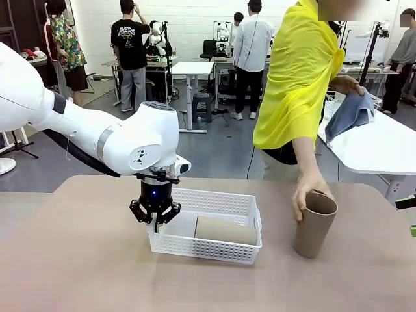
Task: Clean and organize the cups into the basket.
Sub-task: Pick up the Reusable plastic cup from the right side of the table and stack it inside the Organizing basket in the center of the table.
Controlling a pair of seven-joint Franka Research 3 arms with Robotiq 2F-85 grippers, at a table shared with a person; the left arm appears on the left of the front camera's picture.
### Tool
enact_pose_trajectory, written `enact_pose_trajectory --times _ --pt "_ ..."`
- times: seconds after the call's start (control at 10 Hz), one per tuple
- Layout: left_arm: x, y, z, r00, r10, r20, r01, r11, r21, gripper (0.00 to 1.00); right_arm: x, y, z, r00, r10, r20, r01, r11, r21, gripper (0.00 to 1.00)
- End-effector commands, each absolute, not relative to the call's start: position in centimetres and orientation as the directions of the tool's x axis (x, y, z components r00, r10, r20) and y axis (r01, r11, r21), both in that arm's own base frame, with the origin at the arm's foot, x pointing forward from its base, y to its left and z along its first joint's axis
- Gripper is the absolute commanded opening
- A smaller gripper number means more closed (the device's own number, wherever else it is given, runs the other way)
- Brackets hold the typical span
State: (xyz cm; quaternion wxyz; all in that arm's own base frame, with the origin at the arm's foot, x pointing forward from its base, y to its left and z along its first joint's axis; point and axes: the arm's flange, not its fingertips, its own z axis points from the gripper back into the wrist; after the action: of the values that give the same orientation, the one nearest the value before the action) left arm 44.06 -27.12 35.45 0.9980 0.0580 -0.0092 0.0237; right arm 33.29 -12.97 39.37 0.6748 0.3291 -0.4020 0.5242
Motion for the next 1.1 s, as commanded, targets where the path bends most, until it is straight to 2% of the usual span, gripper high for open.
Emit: enact_pose_trajectory --times 0.0,0.3,0.5,1.0 --pt "44.0 -26.9 35.1 0.999 0.039 0.013 -0.041 0.991 0.124 0.00 33.6 -13.1 39.6 0.144 0.439 0.887 -0.971 0.238 0.040 1.00" --pt "44.0 -26.9 35.1 0.999 0.039 0.013 -0.041 0.991 0.124 0.00 33.3 -13.0 39.4 0.127 0.443 0.887 -0.972 0.234 0.023 1.00" --pt "44.0 -26.9 35.1 0.999 0.039 0.013 -0.041 0.991 0.124 0.00 35.7 -11.5 35.1 0.118 0.394 0.912 -0.973 0.229 0.027 1.00" --pt "44.0 -26.9 35.1 0.999 0.039 0.013 -0.041 0.991 0.124 0.00 38.7 -7.3 30.9 0.081 0.367 0.927 -0.981 0.194 0.009 1.00"
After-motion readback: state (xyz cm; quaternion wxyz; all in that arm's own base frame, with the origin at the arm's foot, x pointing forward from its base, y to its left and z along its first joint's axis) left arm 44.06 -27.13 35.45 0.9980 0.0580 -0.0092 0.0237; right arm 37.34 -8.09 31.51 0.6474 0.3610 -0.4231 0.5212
